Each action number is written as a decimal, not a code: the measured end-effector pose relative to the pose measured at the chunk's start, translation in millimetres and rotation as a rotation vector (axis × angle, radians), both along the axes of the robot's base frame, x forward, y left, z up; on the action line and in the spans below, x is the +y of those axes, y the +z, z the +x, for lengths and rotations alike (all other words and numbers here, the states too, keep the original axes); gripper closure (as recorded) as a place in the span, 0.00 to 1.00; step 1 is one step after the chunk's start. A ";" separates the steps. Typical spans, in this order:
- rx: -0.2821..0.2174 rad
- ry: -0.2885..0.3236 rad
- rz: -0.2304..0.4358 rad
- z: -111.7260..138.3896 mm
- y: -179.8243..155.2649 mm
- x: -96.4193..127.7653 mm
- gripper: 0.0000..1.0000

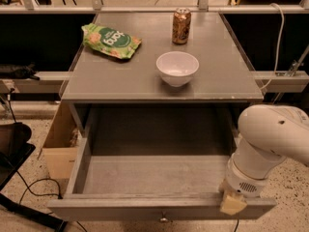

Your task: Open top drawer

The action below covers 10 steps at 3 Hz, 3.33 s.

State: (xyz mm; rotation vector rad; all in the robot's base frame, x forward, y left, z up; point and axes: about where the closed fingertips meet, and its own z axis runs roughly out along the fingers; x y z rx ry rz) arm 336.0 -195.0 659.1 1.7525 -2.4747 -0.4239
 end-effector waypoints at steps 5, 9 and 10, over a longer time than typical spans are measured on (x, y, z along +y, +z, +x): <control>0.002 0.000 0.001 1.0 -1.9 1.5 0.00; -0.153 0.044 -0.144 40.5 107.1 13.2 0.00; -0.217 0.014 -0.162 41.1 148.3 5.9 0.00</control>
Offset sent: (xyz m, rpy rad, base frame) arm 0.0000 0.0000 0.0000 0.0000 0.0000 0.0000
